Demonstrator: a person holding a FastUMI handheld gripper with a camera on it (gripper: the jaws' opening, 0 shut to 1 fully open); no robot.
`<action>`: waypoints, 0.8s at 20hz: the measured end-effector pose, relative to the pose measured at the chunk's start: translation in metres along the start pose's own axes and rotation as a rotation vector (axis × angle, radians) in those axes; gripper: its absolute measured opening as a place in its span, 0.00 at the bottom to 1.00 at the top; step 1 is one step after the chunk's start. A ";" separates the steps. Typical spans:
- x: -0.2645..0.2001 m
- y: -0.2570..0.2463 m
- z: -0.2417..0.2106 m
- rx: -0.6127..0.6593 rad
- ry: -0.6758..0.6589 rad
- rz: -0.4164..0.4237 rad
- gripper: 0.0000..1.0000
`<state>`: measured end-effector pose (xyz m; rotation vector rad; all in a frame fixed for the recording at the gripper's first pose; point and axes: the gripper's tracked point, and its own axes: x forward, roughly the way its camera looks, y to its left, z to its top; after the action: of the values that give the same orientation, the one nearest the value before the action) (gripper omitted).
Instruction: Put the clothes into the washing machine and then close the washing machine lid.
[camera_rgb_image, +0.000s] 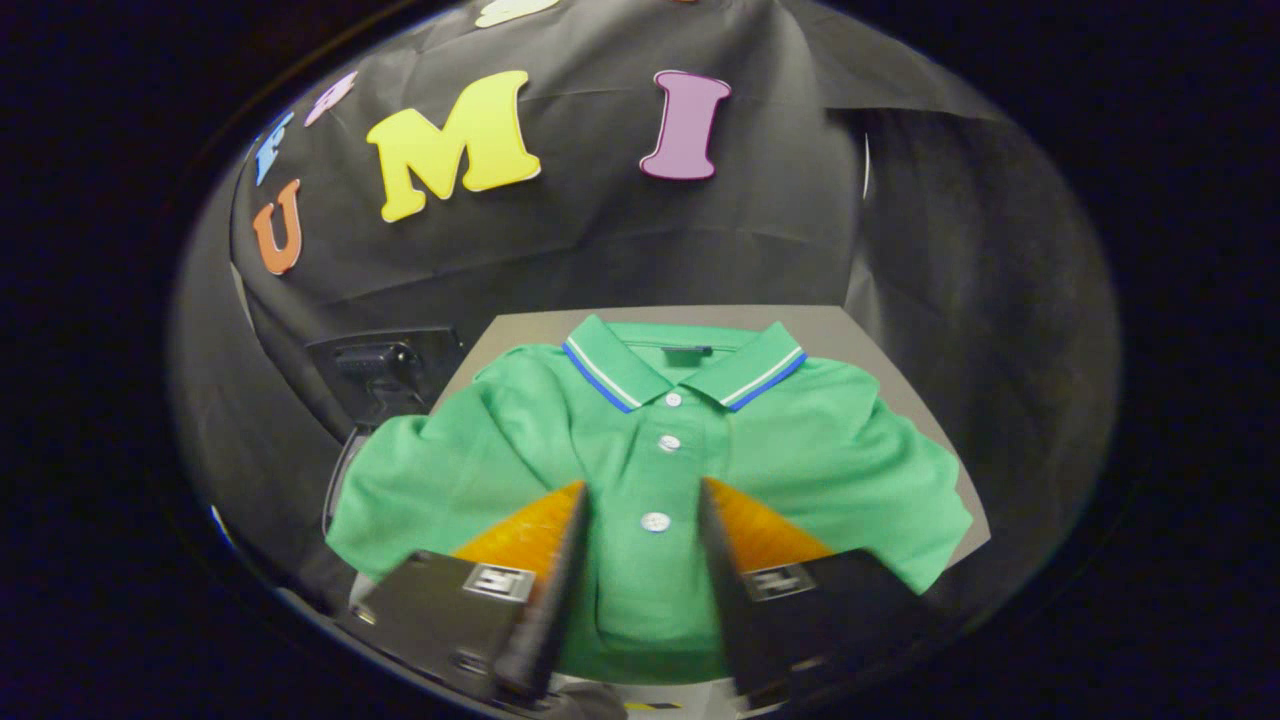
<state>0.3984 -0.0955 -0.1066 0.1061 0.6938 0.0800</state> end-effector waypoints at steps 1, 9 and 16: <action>-0.002 0.001 0.006 0.047 -0.008 0.030 0.43; 0.001 0.000 0.003 0.092 -0.049 0.000 0.06; -0.007 0.028 0.008 0.062 -0.051 -0.027 0.05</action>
<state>0.3970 -0.0695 -0.0920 0.1577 0.6466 0.0295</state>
